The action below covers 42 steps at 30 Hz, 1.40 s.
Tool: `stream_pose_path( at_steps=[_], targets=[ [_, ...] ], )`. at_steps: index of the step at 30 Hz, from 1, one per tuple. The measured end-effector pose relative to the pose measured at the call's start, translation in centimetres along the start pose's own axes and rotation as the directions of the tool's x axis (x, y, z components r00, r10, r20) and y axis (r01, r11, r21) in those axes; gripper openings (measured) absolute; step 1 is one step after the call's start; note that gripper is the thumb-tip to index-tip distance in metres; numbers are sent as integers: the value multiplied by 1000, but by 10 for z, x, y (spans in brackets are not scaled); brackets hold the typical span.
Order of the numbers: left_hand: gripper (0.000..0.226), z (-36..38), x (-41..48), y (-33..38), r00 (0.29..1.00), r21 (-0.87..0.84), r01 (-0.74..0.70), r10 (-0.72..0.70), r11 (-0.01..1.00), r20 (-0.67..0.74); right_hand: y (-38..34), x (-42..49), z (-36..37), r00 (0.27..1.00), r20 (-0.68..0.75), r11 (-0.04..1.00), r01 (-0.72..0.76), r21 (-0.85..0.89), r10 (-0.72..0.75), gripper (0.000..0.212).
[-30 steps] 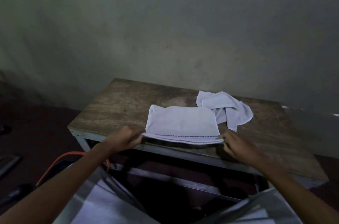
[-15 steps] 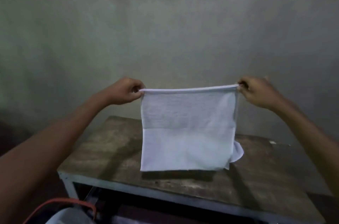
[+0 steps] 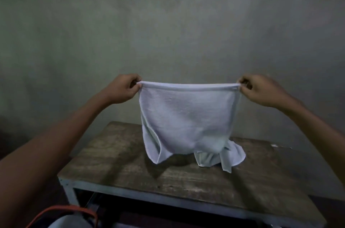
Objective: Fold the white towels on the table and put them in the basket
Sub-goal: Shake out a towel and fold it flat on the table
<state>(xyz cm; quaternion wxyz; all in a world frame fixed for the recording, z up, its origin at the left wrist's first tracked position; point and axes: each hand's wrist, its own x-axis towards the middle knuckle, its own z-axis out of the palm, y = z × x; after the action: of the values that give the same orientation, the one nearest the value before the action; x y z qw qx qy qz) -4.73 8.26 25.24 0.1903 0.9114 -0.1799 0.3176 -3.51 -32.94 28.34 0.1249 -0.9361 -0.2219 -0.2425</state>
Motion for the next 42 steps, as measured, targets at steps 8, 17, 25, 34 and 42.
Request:
stream_pose_path(
  at_steps=[8,17,25,34,42],
  targets=[
    [8,10,-7,-7,1000,32,30,-30,999,-11,-7,-2,6,996,84,999,35,-29,-32,8],
    [11,17,-5,-10,999,61,-10,13,998,-45,-8,-2,18,1000,14,999,-6,-50,7,7],
    [10,24,-14,-15,999,78,-2,5,997,-37,-6,-2,34,1000,30,997,-1,-79,3,13],
    [11,32,-22,-22,1000,41,31,-30,999,-7,0,-4,52,993,95,989,-59,-138,72,9],
    [14,25,-45,-30,865,-553,456,-201,697,460,2,-19,48,866,496,940,-219,260,65,13]
  ],
)
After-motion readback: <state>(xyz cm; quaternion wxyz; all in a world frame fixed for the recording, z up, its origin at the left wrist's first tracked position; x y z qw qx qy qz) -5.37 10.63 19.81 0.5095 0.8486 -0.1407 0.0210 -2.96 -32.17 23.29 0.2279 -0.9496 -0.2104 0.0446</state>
